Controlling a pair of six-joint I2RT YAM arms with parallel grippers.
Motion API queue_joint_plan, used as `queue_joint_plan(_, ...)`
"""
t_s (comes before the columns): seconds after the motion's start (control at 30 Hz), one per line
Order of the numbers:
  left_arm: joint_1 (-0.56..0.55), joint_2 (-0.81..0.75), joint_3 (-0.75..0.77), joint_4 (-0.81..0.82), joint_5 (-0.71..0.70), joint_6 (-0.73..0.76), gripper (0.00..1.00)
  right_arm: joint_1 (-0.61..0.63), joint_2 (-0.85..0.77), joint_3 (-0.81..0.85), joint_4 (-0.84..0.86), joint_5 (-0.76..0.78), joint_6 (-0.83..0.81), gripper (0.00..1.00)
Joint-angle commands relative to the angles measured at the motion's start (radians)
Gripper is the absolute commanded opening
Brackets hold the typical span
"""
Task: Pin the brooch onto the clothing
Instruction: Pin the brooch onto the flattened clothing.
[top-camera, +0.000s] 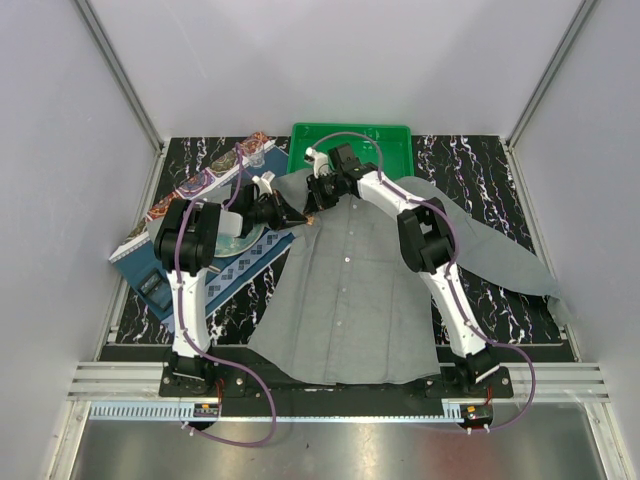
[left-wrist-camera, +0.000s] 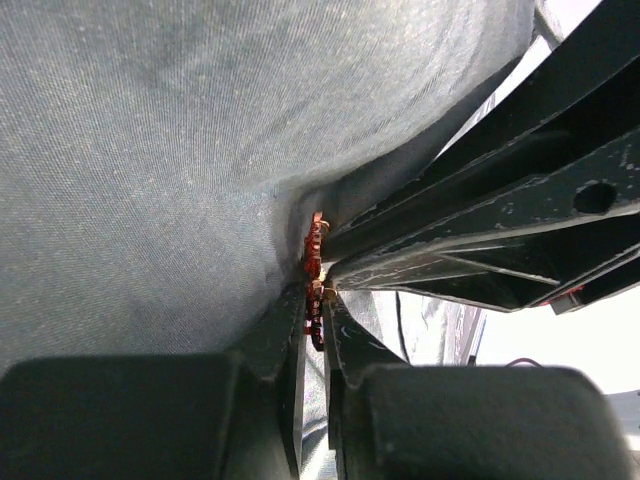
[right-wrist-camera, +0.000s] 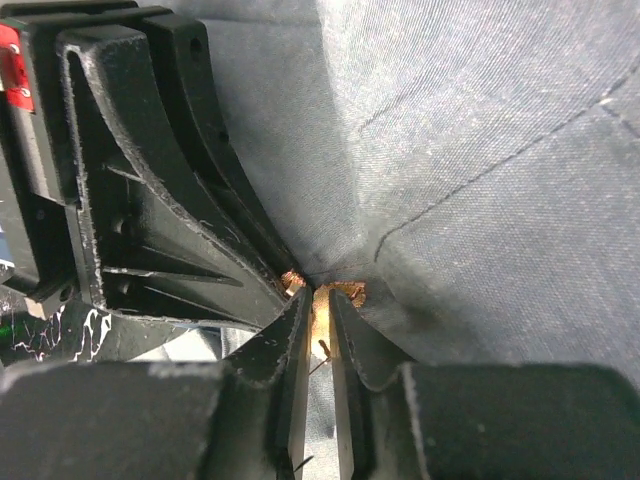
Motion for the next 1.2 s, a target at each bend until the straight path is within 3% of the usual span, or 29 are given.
queue_joint_plan(0.0,-0.005,0.020,0.026,0.003,0.032,0.014,0.12,0.008,0.039,0.055,-0.041,0.059,-0.026,0.19)
queue_joint_plan(0.07,-0.005,0.022,0.026,0.002,0.035,0.012,0.16,0.007,0.040,0.057,-0.043,0.058,-0.027,0.19)
queue_joint_plan(0.1,-0.003,0.019,0.024,0.001,0.035,0.012,0.23,0.008,0.039,0.058,-0.044,0.053,-0.025,0.19)
queue_joint_plan(0.2,0.002,0.014,0.017,0.006,0.035,0.012,0.33,0.008,0.032,0.076,-0.044,0.039,-0.016,0.19)
queue_joint_plan(0.43,0.008,-0.027,-0.019,0.038,0.029,-0.005,0.40,0.006,0.078,0.159,-0.124,0.129,-0.026,0.15)
queue_joint_plan(0.6,0.011,-0.036,-0.040,0.047,0.014,-0.009,0.41,0.006,0.071,0.146,-0.124,0.128,-0.026,0.13)
queue_joint_plan(0.83,0.011,-0.043,-0.040,0.021,0.002,0.011,0.31,0.004,0.062,0.147,-0.125,0.117,-0.026,0.13)
queue_joint_plan(1.07,0.012,-0.059,-0.057,0.012,-0.012,0.026,0.38,0.006,0.052,0.121,-0.128,0.153,-0.026,0.12)
queue_joint_plan(1.17,0.012,-0.061,-0.065,0.017,-0.028,0.024,0.30,0.007,0.048,0.116,-0.132,0.162,-0.025,0.12)
